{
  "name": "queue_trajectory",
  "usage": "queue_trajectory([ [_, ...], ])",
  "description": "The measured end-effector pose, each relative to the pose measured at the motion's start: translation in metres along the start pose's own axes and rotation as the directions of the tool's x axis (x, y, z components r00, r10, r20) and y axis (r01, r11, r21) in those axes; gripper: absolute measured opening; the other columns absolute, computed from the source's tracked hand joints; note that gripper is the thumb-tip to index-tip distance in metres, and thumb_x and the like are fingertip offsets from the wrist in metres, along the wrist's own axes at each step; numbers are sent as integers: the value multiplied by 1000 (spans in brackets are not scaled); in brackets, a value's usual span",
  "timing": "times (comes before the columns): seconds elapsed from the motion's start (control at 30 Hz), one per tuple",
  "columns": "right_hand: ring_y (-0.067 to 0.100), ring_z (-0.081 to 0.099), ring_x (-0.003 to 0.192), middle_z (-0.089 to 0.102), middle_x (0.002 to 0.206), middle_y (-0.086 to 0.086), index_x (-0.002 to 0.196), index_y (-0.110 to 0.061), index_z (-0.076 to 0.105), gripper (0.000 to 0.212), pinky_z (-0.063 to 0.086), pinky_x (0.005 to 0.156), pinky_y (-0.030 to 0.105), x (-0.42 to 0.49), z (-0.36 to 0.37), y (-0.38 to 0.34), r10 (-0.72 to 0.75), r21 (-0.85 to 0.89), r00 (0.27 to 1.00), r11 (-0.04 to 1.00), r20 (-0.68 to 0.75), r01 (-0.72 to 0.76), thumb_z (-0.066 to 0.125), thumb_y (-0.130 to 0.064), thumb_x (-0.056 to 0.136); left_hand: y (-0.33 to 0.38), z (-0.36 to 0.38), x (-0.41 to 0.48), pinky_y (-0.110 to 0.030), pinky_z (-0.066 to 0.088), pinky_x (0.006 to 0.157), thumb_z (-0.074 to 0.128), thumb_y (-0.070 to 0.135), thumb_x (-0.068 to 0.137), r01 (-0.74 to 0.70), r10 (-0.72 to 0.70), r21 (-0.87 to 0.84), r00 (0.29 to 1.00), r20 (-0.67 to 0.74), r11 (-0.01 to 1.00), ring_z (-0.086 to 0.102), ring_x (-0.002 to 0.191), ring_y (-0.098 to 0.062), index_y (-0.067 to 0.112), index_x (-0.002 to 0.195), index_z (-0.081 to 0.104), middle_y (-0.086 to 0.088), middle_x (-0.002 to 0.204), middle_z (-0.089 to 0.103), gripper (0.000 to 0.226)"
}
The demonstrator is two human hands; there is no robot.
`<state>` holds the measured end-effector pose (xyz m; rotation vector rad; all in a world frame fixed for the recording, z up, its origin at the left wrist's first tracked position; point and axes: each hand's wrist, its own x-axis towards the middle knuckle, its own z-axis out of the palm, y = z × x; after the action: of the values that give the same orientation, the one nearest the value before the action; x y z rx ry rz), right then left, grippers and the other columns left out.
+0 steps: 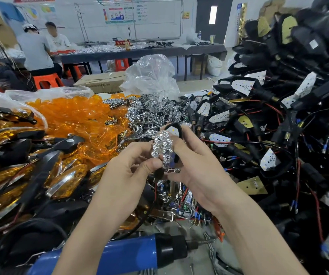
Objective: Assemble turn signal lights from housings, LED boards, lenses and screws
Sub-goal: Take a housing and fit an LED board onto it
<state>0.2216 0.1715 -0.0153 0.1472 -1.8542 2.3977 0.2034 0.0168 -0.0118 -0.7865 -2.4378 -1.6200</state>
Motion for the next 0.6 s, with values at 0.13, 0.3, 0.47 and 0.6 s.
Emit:
queue_trajectory([
  [0.13, 17, 66, 80, 72, 95, -1, 103, -35, 71, 14, 58, 80, 49, 0, -1, -2, 9, 60, 1000, 998, 11, -10, 59, -38, 98, 2, 3, 1, -11, 47, 70, 65, 27, 93, -2, 1, -10, 1000, -30, 1000, 62, 91, -1, 57, 100, 52, 26, 97, 63, 33],
  [0.3, 20, 63, 79, 69, 98, 5, 103, -31, 72, 16, 60, 75, 48, -2, 0, -4, 48, 101, 999, 994, 3, -48, 56, -32, 106, 1, 5, 1, -7, 45, 75, 65, 23, 92, -37, 38, 7, 997, -71, 999, 59, 95, -1, 46, 101, 55, 22, 97, 61, 27],
  [0.47, 20, 62, 76, 67, 100, 8, 111, -22, 69, 17, 62, 75, 52, -3, -1, -7, 79, 114, 997, 990, -5, -78, 57, -32, 104, 1, 9, 0, -20, 49, 82, 63, 25, 95, -75, 76, 17, 993, -90, 997, 62, 100, 0, 46, 102, 54, 22, 101, 65, 24],
  [0.6, 17, 65, 71, 71, 96, 4, 107, -26, 72, 16, 62, 71, 47, -4, -2, -10, 66, 98, 998, 993, -8, -65, 58, -33, 103, 1, 11, 0, -24, 52, 83, 64, 21, 95, -91, 89, -18, 990, -107, 996, 64, 102, -2, 46, 103, 56, 21, 103, 68, 28],
])
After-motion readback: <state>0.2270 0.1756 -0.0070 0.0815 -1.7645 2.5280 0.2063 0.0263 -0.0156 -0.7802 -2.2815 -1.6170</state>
